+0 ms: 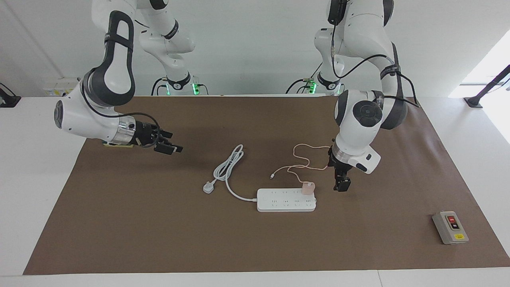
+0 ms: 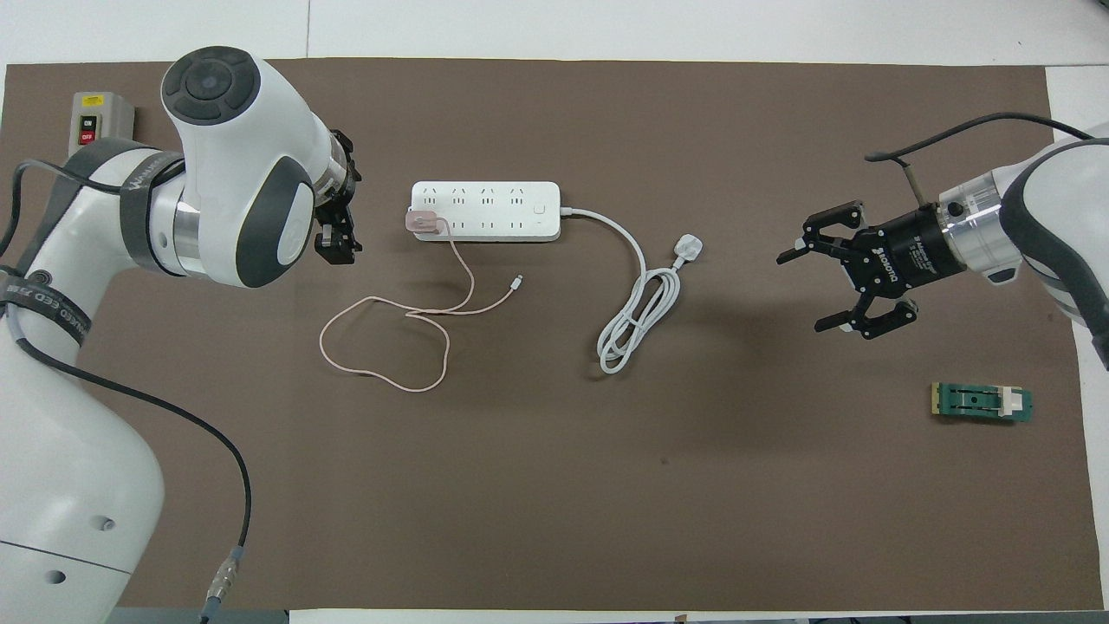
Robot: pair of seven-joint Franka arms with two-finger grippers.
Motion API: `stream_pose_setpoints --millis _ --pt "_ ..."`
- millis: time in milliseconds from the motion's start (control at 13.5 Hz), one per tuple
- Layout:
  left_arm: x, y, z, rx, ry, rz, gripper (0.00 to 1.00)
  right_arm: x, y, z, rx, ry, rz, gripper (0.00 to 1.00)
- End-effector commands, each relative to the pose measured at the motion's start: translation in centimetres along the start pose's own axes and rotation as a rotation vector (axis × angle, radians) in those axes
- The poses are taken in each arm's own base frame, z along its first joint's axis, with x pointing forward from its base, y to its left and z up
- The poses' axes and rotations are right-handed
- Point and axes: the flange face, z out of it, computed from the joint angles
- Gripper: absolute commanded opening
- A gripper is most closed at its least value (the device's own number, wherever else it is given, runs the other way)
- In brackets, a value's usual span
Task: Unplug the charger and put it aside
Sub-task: 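Grasp the pink charger with the left gripper while the right gripper reaches the strip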
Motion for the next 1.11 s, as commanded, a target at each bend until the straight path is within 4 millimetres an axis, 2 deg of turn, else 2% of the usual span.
stream_pose_setpoints --millis 0,74,222,296,444,593,815,889,963,1037 --pt "-1.8 0.7 0.8 -0.012 -0.028 -0.05 1.0 2.5 -1.8 3.6 0.087 -0.073 0.171 1.0" --pt "-2.3 1.0 1.2 -0.016 -0.029 -0.064 1.0 2.6 -2.8 5.7 0.094 -0.099 0.189 1.0" --pt "-4.0 0.6 2.4 -0.009 -0.024 -0.056 1.0 2.8 -4.2 8.3 0.116 -0.124 0.229 1.0" --pt "-5.0 0.2 3.2 0.001 -0.021 -0.048 1.0 2.7 -5.3 9.2 0.112 -0.133 0.263 1.0" --pt "-6.4 0.0 3.1 -0.027 -0.032 -0.041 1.0 2.1 -7.6 10.8 0.13 -0.161 0.339 1.0" --pt "-6.8 0.2 3.0 -0.056 -0.043 -0.035 1.0 2.0 -11.3 12.9 0.146 -0.171 0.446 1.0" --pt "-7.1 -0.1 3.7 -0.06 -0.044 -0.023 0.99 3.4 -13.9 16.6 0.17 -0.206 0.479 1.0" --pt "-7.4 -0.2 4.5 -0.053 -0.039 -0.02 0.98 3.7 -15.0 17.5 0.184 -0.226 0.5 1.0" --pt "-7.4 -0.1 5.0 -0.049 -0.037 -0.02 0.97 2.7 -16.8 19.1 0.18 -0.226 0.512 1.0" --pt "-7.6 -0.3 5.5 -0.043 -0.034 -0.016 0.97 2.7 -18.1 19.8 0.201 -0.227 0.541 1.0"
